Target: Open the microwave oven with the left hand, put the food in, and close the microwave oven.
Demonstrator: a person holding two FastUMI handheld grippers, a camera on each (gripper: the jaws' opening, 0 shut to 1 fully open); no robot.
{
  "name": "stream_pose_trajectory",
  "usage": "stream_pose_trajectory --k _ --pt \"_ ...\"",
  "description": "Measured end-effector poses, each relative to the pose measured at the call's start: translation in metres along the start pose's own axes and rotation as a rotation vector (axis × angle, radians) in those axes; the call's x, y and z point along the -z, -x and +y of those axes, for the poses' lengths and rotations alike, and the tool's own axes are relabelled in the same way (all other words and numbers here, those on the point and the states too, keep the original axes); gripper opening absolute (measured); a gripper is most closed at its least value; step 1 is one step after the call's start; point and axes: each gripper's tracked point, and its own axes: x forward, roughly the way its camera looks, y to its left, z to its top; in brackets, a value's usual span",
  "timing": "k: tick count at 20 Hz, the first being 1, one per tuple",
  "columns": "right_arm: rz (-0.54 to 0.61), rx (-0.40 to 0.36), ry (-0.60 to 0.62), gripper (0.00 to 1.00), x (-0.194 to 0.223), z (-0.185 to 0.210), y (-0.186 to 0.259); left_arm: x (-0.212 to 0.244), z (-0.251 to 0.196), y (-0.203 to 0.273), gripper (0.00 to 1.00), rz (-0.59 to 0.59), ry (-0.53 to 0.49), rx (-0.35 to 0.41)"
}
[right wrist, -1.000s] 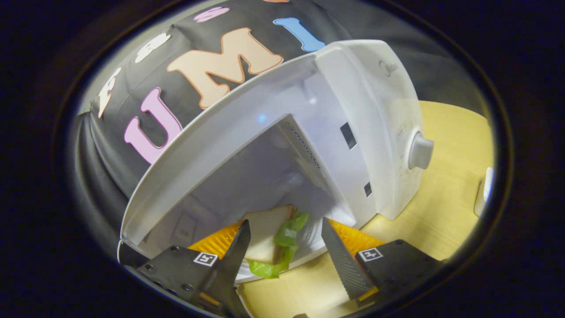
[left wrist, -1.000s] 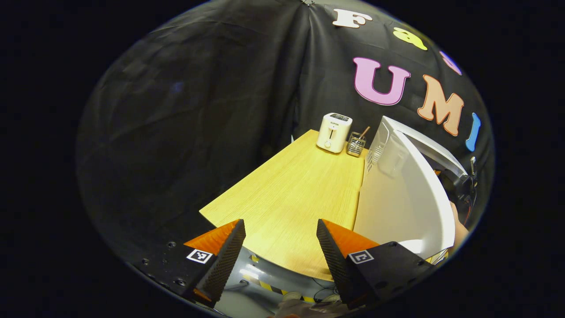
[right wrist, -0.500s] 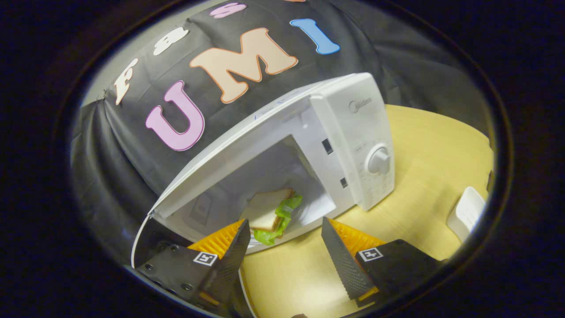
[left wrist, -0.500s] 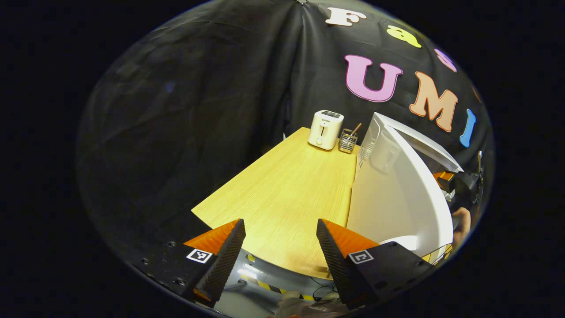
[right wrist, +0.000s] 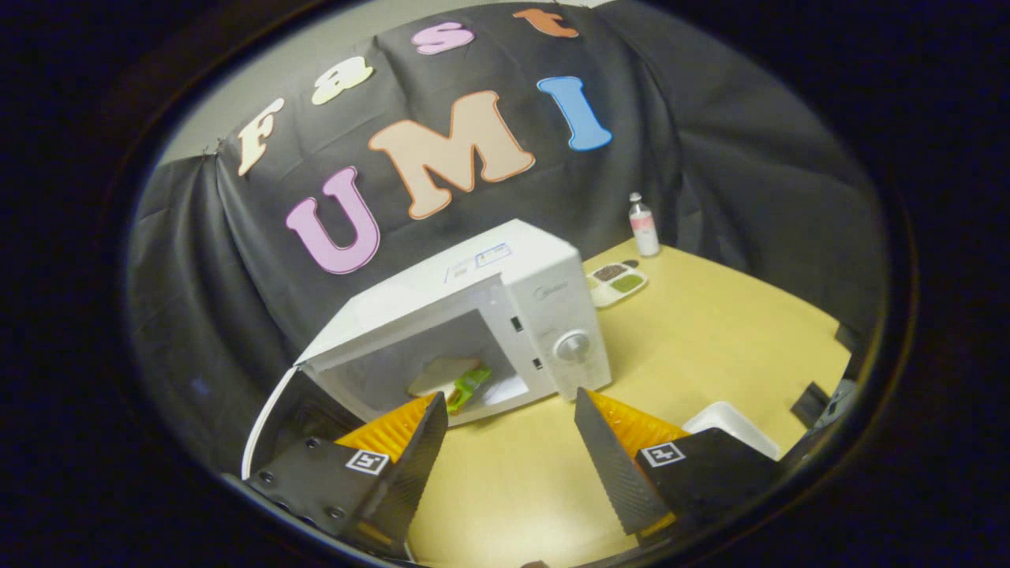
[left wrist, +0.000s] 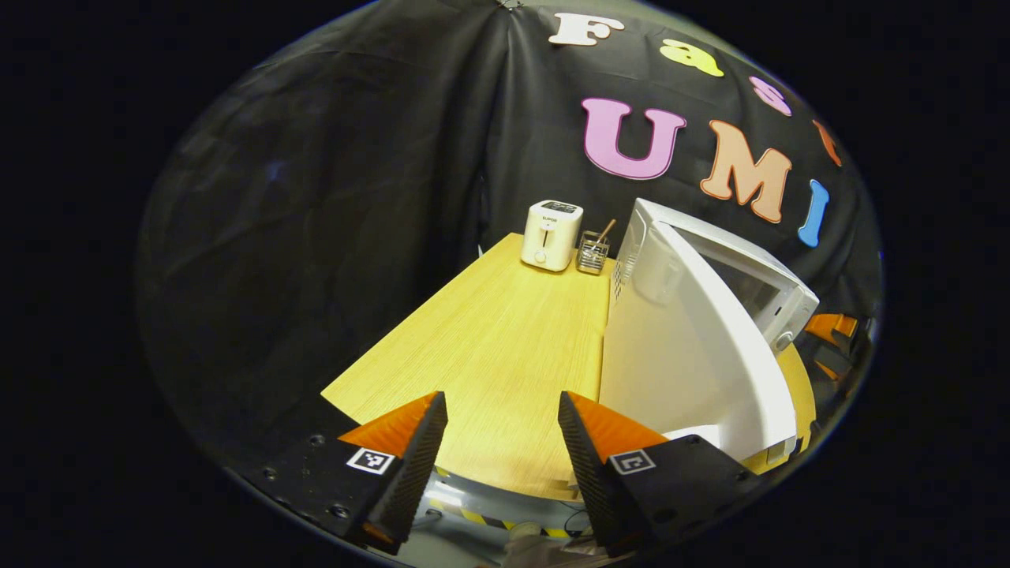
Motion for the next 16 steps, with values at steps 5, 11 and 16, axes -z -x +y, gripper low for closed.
stream_pose_trajectory --k 5,11,16 --pt "-0.057 0.043 0.086 0.99 -0.029 -0.036 0.045 -0.006 -0.006 0.001 0.55 -0.020 -0.105 0.025" --pt "-0.135 0.097 0.216 0.90 -0.065 -0.058 0.091 -0.013 -0.024 -0.002 0.07 -0.032 -0.146 0.066" --pt "-0.206 0.080 0.231 0.91 -0.089 -0.052 0.109 -0.017 -0.052 0.001 0.01 -0.044 -0.157 0.131"
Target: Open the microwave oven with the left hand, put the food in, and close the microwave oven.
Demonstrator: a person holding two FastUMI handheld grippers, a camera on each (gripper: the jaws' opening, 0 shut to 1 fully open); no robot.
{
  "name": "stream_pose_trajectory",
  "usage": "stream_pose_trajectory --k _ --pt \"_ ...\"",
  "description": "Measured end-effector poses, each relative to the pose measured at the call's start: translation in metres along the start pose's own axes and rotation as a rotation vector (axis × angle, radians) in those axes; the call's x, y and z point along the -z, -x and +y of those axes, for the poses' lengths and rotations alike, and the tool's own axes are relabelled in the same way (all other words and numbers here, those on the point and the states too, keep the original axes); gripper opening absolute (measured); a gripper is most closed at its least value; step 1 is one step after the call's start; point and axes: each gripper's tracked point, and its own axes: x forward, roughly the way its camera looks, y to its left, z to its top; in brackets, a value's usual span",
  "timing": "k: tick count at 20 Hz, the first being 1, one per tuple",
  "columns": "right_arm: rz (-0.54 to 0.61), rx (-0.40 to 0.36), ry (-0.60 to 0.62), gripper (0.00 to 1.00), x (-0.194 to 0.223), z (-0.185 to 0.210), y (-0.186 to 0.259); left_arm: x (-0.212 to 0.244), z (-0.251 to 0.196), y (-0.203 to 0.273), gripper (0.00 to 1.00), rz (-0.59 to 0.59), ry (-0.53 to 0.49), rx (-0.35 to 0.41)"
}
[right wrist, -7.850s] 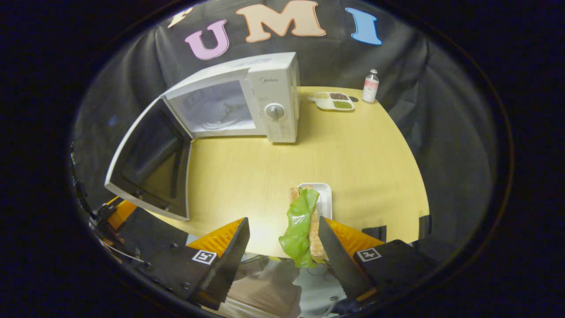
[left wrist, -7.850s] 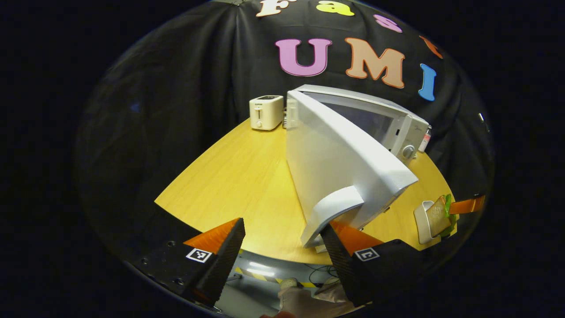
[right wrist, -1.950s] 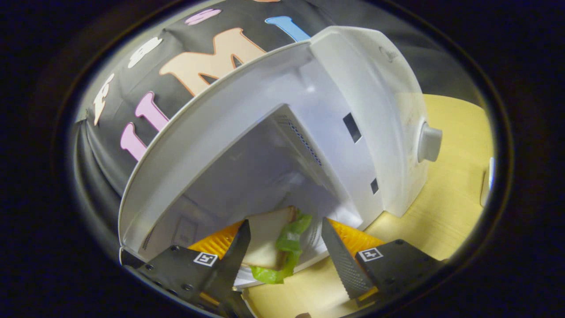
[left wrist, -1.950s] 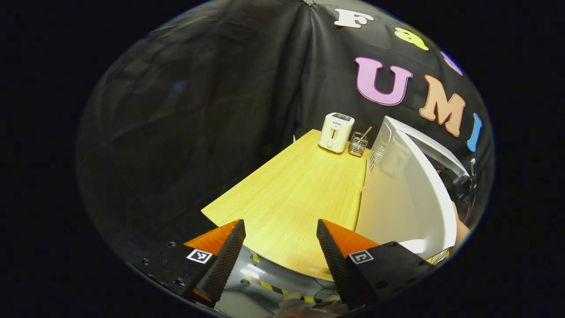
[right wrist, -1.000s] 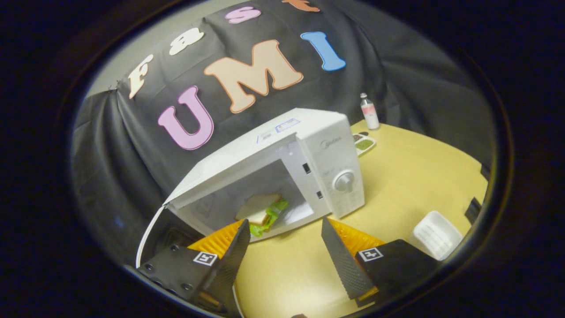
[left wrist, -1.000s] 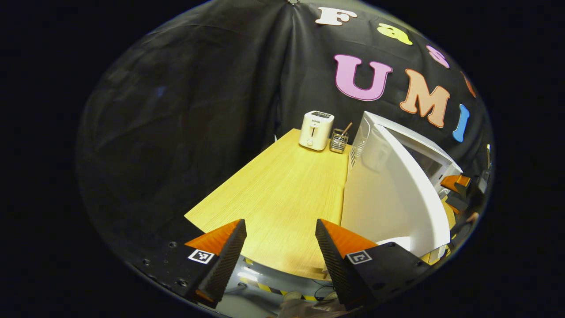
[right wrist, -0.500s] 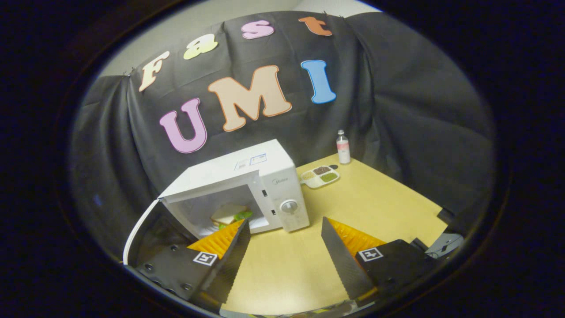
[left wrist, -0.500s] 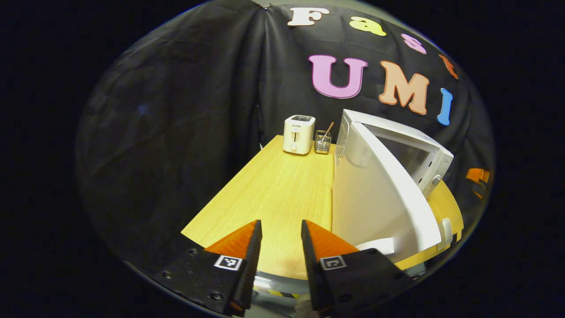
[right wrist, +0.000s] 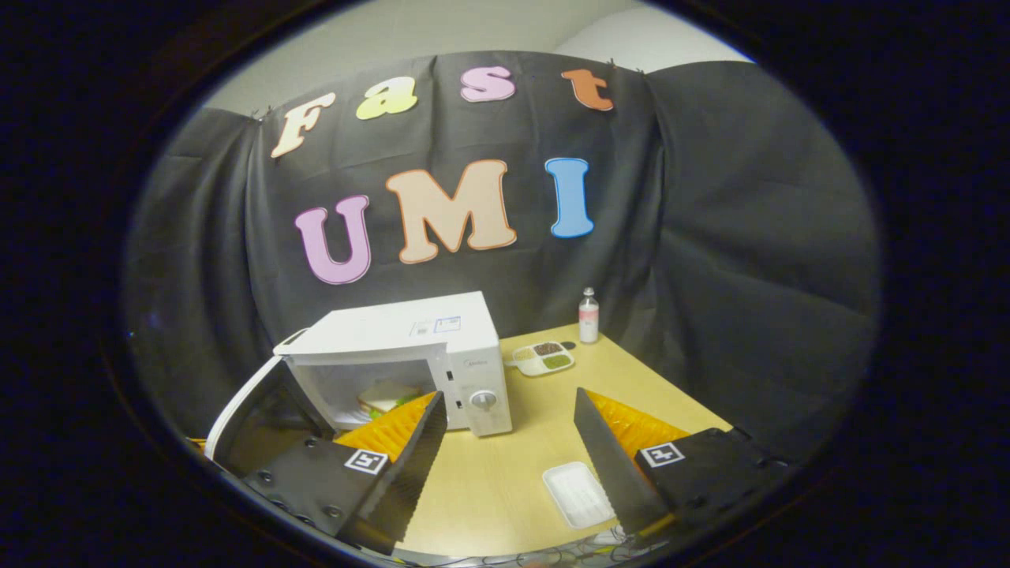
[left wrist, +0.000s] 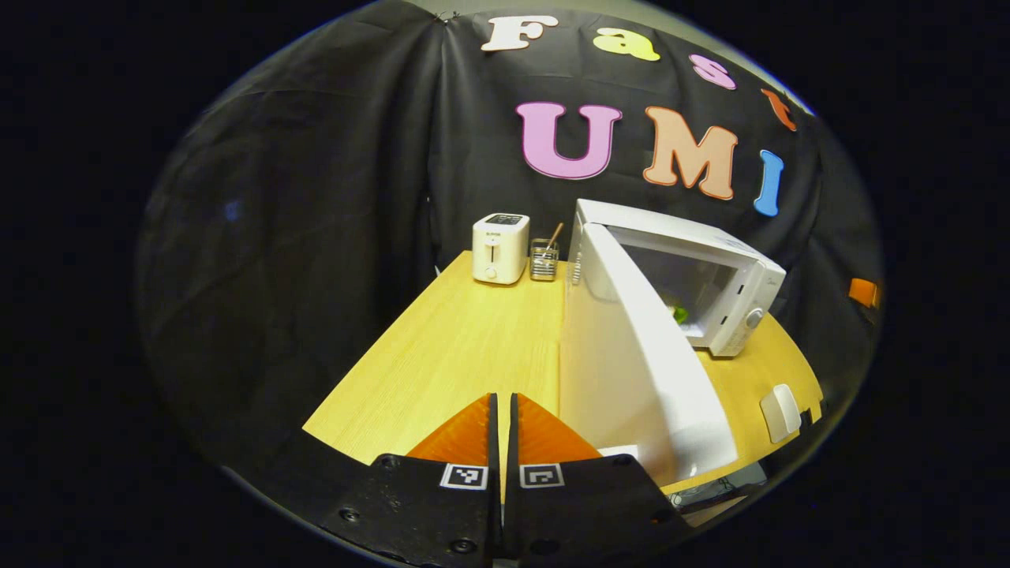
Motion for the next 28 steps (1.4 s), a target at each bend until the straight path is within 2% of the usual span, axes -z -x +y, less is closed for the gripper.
stream_pose_trajectory --k 6,7,8,21,22,23,28 --pt "-0.013 -0.003 -0.037 0.91 -0.010 -0.015 0.003 -0.005 -0.025 0.000 0.01 -0.002 -0.034 0.035" --pt "-0.017 0.001 -0.036 0.99 -0.012 -0.020 0.002 -0.005 -0.029 0.001 0.00 0.003 -0.037 0.038" --pt "-0.019 0.007 -0.030 0.91 -0.012 -0.024 0.001 -0.006 -0.034 0.001 0.00 0.006 -0.036 0.037" --pt "0.040 0.018 -0.060 0.91 0.008 -0.086 -0.024 -0.011 -0.137 -0.014 0.00 0.033 -0.027 0.085" --pt "0.045 0.017 -0.057 1.00 0.011 -0.089 -0.028 -0.011 -0.146 -0.015 0.01 0.030 -0.033 0.086" --pt "0.052 0.014 -0.058 0.91 0.014 -0.093 -0.029 -0.012 -0.154 -0.017 0.00 0.029 -0.036 0.089" --pt "0.055 0.010 -0.062 0.91 0.021 -0.112 -0.040 -0.019 -0.198 -0.026 0.00 0.021 -0.042 0.122"
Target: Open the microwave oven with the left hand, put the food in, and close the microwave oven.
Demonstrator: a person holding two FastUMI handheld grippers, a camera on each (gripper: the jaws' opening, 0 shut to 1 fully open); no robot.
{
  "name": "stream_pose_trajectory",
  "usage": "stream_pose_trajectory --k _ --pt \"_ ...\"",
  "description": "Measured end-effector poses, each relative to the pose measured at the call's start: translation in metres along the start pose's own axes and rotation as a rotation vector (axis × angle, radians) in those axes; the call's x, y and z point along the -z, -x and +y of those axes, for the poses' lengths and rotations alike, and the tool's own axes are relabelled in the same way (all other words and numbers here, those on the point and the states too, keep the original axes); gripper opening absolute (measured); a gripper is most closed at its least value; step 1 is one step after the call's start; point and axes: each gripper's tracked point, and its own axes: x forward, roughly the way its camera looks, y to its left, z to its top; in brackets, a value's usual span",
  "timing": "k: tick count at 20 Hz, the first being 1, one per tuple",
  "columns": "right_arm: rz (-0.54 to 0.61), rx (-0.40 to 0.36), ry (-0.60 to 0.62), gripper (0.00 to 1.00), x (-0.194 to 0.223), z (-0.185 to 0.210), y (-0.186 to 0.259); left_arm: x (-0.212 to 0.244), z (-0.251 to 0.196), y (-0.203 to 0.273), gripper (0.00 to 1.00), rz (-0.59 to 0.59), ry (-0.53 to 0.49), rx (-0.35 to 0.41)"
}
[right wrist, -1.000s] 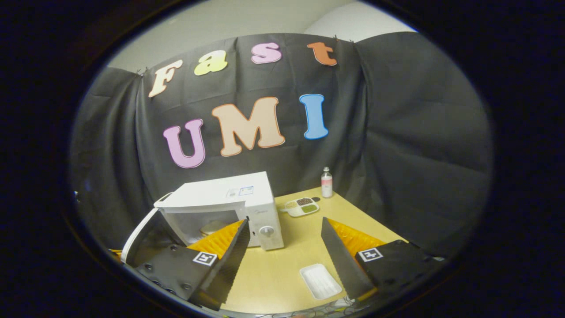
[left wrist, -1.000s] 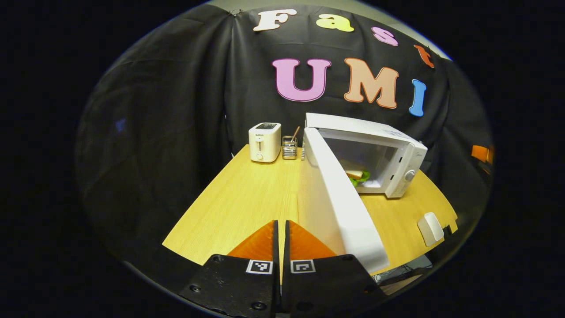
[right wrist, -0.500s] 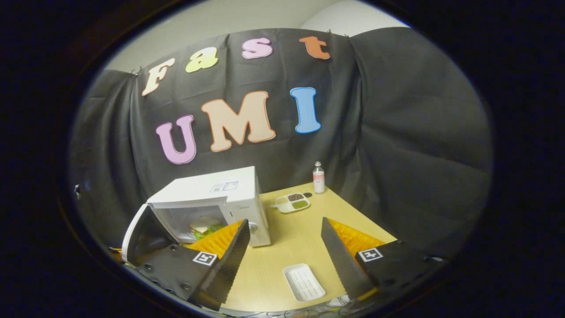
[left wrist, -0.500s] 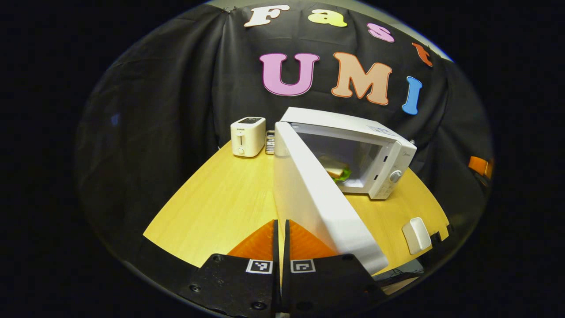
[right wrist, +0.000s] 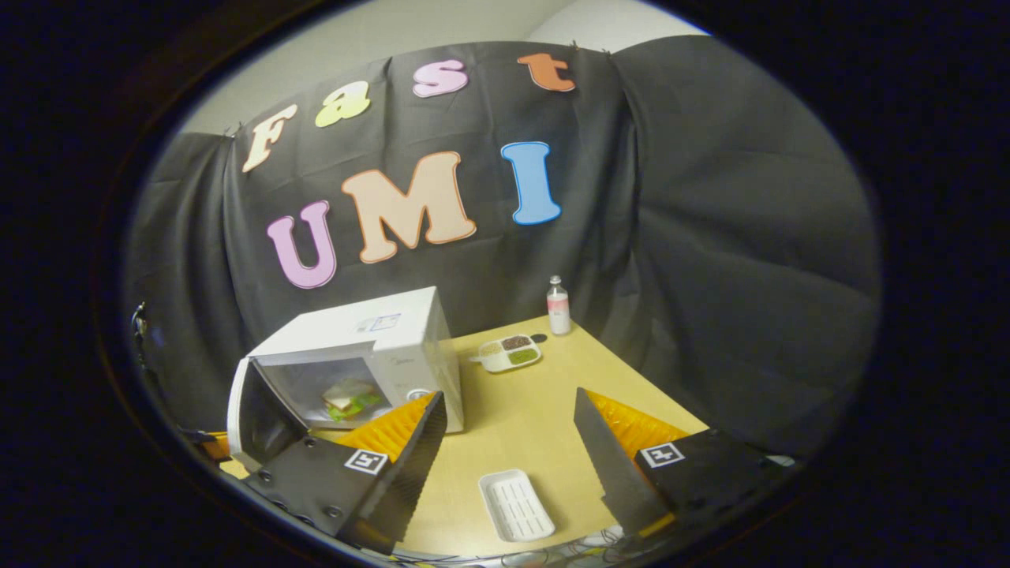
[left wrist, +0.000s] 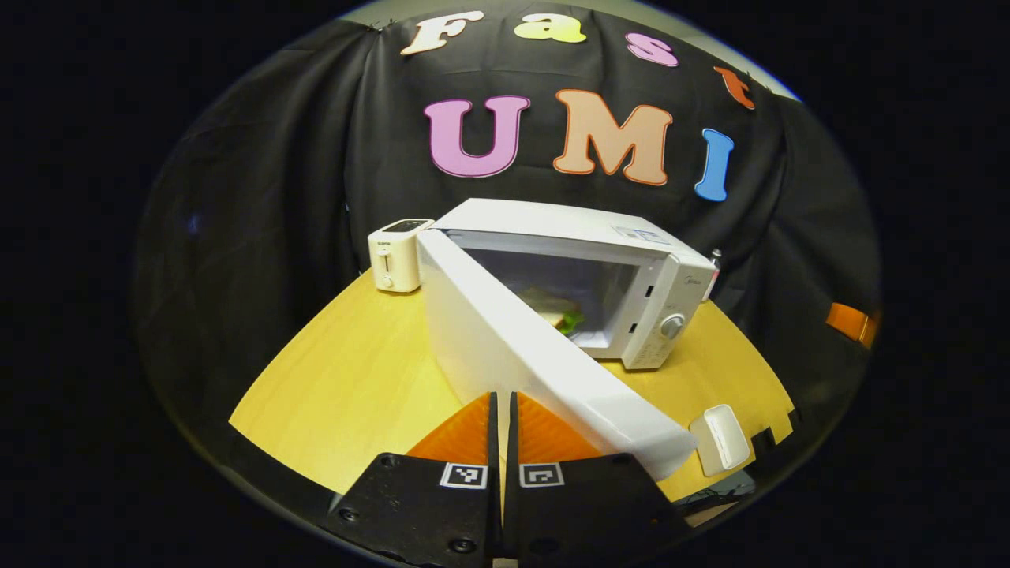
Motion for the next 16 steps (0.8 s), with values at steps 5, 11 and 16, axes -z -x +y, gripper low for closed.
stream_pose_trajectory --k 5,11,16 --pt "0.022 0.004 0.008 0.91 0.017 -0.016 -0.005 -0.015 -0.042 -0.017 0.01 -0.018 -0.006 0.048" --pt "0.057 -0.003 -0.004 0.91 0.032 -0.024 -0.009 -0.023 -0.086 -0.042 0.01 -0.020 -0.009 0.102" --pt "0.060 0.011 -0.011 0.92 0.032 -0.038 -0.014 -0.027 -0.112 -0.055 0.00 -0.018 -0.059 0.143"
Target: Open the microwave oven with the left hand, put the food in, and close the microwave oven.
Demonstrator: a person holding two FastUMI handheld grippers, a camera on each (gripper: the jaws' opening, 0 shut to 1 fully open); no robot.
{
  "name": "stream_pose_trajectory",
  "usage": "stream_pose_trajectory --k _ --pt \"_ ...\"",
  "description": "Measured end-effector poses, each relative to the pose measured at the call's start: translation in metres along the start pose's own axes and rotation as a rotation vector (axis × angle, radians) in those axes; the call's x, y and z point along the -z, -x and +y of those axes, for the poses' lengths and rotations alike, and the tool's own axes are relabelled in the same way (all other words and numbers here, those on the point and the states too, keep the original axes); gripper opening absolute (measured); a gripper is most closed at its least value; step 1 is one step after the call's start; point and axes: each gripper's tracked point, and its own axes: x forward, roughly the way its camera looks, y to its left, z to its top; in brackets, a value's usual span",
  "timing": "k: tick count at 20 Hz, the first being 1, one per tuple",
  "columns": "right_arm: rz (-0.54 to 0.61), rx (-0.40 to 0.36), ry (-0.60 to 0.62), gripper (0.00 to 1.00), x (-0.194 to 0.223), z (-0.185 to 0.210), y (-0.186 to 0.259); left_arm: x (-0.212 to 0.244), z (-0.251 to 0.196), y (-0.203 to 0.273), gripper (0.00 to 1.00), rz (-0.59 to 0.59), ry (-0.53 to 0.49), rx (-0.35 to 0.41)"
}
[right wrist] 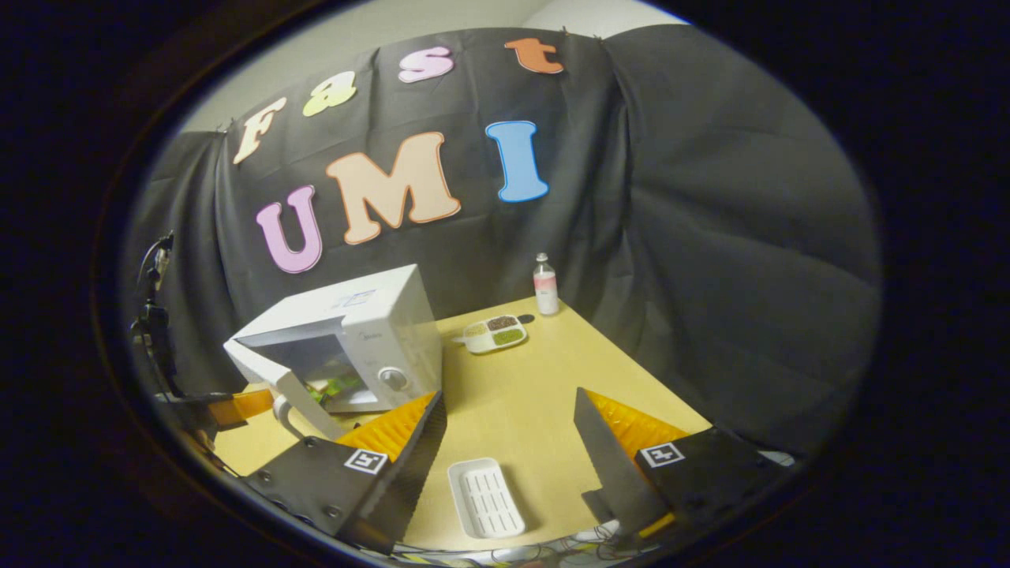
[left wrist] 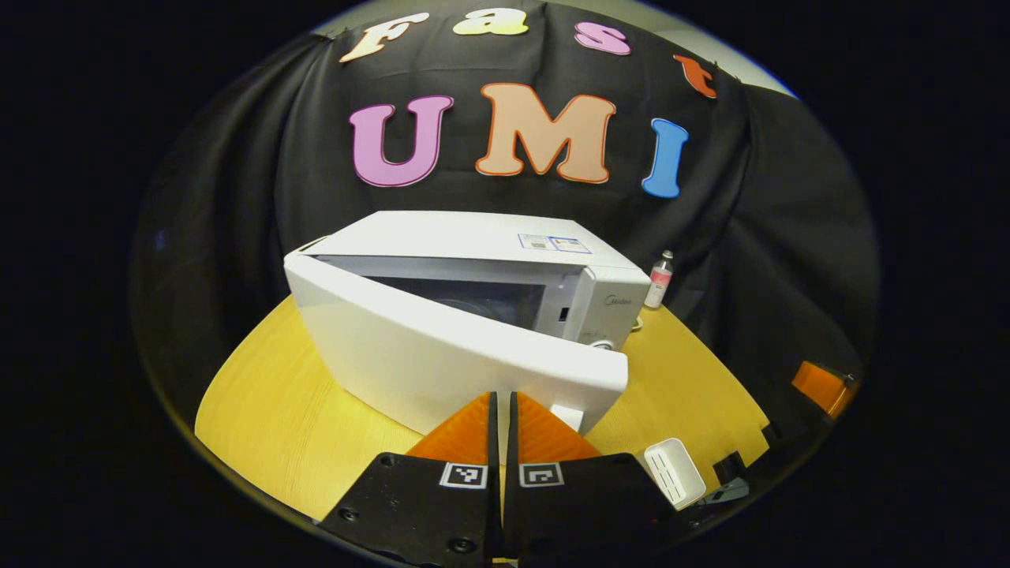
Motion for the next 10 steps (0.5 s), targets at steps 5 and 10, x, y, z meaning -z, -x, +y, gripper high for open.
stream_pose_trajectory --k 5,10 --pt "-0.002 0.004 0.017 0.91 -0.004 -0.006 -0.008 -0.009 -0.009 -0.019 0.01 -0.011 -0.009 0.009" --pt "-0.009 0.009 0.023 0.92 -0.010 -0.011 -0.018 -0.015 -0.013 -0.035 0.00 -0.016 -0.001 0.010"
